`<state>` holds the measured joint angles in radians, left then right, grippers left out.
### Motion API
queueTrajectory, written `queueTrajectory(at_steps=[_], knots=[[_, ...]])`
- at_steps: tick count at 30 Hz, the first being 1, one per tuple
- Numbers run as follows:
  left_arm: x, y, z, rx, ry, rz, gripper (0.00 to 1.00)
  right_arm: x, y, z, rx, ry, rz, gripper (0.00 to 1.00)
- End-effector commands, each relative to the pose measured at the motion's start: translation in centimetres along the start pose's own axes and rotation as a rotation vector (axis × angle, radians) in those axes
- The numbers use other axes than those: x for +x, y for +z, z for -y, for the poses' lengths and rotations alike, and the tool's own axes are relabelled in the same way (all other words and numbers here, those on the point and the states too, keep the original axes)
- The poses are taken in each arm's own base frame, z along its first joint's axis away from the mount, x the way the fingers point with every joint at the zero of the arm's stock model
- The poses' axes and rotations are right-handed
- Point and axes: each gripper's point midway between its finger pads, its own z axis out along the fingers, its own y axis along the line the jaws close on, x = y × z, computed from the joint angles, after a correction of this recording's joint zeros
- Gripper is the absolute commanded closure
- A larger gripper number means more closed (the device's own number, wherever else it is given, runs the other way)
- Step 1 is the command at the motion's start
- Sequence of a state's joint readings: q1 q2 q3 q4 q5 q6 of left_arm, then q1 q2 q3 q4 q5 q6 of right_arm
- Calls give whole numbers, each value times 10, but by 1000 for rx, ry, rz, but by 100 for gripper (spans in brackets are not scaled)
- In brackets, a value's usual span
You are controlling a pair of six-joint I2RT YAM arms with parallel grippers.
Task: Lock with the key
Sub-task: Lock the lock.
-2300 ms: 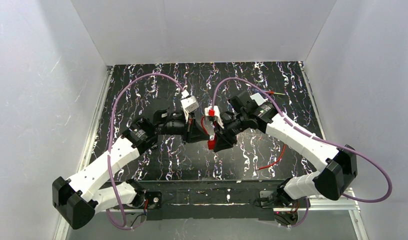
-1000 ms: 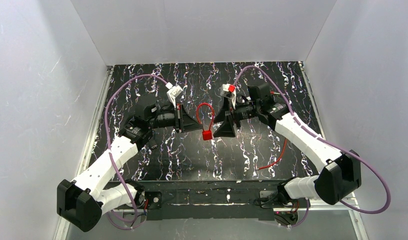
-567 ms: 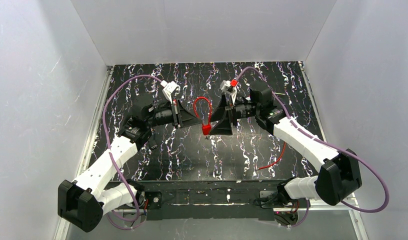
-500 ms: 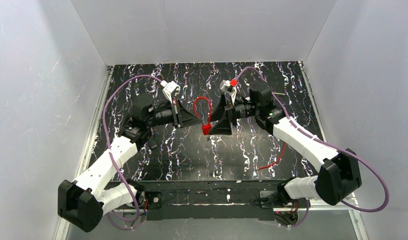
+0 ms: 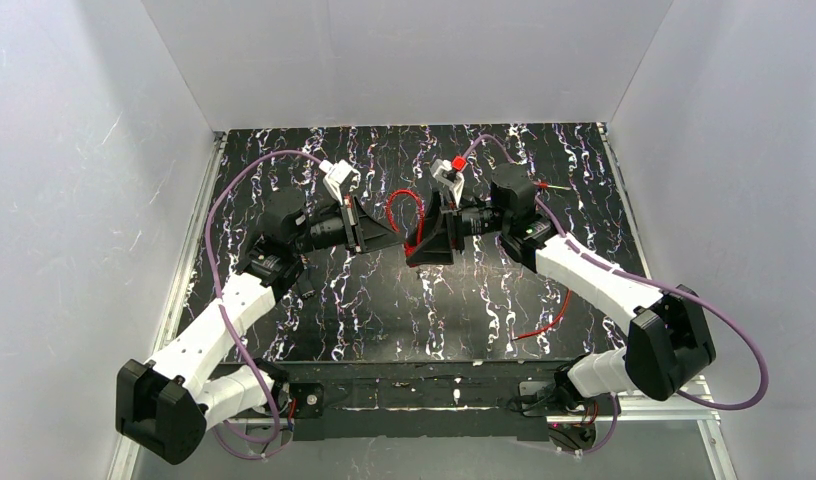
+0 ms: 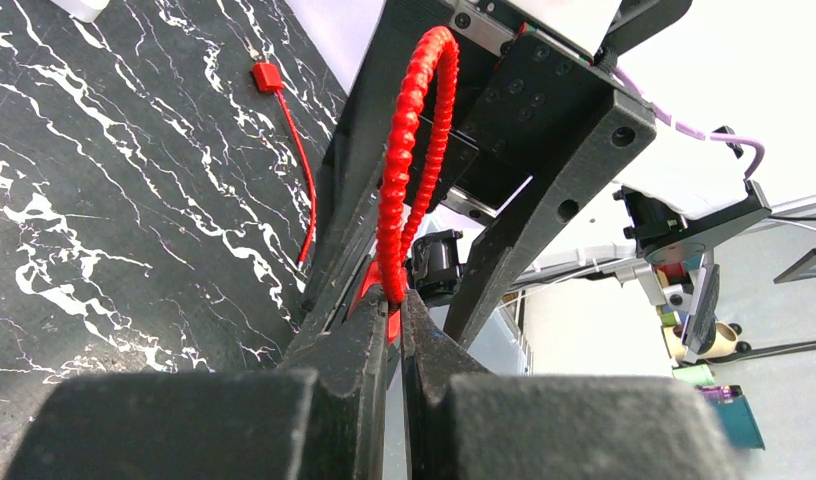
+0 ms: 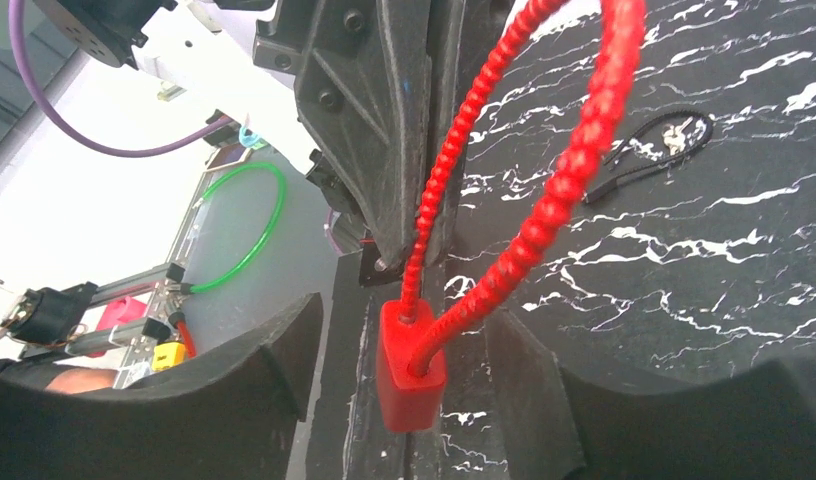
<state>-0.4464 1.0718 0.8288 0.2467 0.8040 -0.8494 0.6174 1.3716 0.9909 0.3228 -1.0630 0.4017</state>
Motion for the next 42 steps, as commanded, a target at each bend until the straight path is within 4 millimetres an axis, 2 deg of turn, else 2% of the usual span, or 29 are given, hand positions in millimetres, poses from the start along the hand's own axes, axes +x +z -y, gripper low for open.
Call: queueTrajectory(at_steps=[1,6,13,18,21,26,27,28,29,30,32,34,36,38,40,42], knots=[[-7,-5,8,31,21,39,100,-1,0,-9,-42,-33,10,36],[-6,-5,9,35,12,42,100,2,1,-9,-56,-8,12,40],[-9,-4,10,42,9,51,100,8,3,-8,-70,40,20,39],[-9,-5,12,51,6,56,100,9,2,-9,-69,35,22,46],[-9,-5,13,56,8,56,100,9,1,-10,-70,32,24,55],[-6,-6,13,66,32,44,100,4,1,-13,-74,19,29,86],[-5,-7,14,71,46,41,98,4,0,-14,-74,17,29,94],[-5,-8,15,77,60,36,85,4,0,-15,-74,14,29,98],[-5,-8,16,81,71,30,70,4,-1,-15,-74,14,27,99],[-5,-8,16,83,80,23,60,5,-1,-16,-74,12,25,99],[-7,-7,15,83,90,14,51,6,-2,-17,-78,10,19,99],[-10,-5,15,82,96,13,50,6,-2,-20,-83,7,17,99],[-14,-2,14,80,98,12,51,7,-3,-23,-91,6,12,99],[-17,0,14,81,97,9,59,7,-4,-25,-97,4,7,99],[-20,3,15,83,100,7,71,8,-4,-26,-95,2,2,99],[-22,5,17,88,109,5,89,7,-4,-25,-90,4,3,99]])
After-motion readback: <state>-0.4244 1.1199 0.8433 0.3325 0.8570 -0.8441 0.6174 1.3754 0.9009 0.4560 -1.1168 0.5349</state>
